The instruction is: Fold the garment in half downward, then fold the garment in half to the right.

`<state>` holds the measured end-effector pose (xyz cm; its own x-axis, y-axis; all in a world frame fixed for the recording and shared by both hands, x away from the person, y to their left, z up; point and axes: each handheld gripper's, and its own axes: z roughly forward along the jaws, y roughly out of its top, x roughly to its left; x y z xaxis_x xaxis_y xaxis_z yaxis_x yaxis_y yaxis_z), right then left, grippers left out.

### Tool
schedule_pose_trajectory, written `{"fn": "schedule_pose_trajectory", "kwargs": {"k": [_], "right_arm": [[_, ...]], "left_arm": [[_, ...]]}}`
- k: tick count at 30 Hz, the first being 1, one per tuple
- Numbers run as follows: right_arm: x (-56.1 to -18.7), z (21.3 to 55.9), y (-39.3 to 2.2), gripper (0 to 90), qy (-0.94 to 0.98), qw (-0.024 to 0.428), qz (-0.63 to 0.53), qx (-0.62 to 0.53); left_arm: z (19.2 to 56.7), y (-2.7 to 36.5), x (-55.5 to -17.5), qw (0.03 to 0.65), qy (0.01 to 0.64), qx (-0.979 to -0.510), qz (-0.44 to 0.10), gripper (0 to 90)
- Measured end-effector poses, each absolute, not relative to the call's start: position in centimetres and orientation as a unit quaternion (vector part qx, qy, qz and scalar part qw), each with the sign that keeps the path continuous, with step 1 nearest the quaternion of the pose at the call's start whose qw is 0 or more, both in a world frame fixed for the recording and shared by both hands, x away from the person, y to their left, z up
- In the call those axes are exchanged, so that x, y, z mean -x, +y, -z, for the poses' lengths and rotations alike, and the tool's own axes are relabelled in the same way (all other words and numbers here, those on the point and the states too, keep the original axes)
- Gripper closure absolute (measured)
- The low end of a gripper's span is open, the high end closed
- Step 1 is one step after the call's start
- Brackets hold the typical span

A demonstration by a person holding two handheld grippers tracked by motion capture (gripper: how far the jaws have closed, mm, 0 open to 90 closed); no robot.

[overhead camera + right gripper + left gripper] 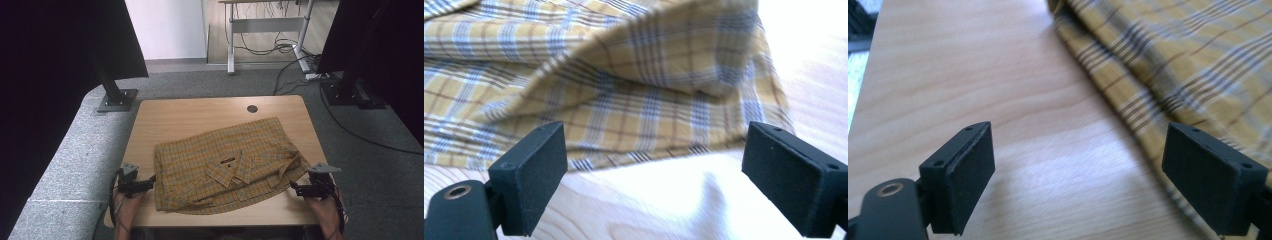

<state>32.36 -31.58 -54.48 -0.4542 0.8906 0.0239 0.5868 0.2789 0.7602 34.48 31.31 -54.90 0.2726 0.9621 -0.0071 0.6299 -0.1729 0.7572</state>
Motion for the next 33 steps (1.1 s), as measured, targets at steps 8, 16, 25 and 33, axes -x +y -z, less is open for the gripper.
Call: {"fn": "schedule_pose_trajectory", "kwargs": {"k": [8, 16, 25, 33], "right_arm": [[-32.1, 55.8, -33.0, 9.5, 0.769, 0.205, -0.352, -0.493], [-32.3, 56.6, -32.8, 5.3, 0.776, 0.207, -0.346, -0.486], [-32.4, 56.6, -32.7, 4.7, 0.774, 0.208, -0.344, -0.49], [-32.4, 56.6, -32.7, 4.7, 0.773, 0.208, -0.344, -0.49]], "left_arm": [[55.5, 31.3, -34.7, 0.318, 0.544, -0.735, -0.25, 10.7], [55.5, 31.3, -34.9, 0.314, 0.543, -0.74, -0.242, 4.5], [55.5, 31.4, -35.0, 0.31, 0.556, -0.731, -0.246, 3.1], [55.3, 31.3, -35.0, 0.319, 0.559, -0.726, -0.243, 6.2]]}}
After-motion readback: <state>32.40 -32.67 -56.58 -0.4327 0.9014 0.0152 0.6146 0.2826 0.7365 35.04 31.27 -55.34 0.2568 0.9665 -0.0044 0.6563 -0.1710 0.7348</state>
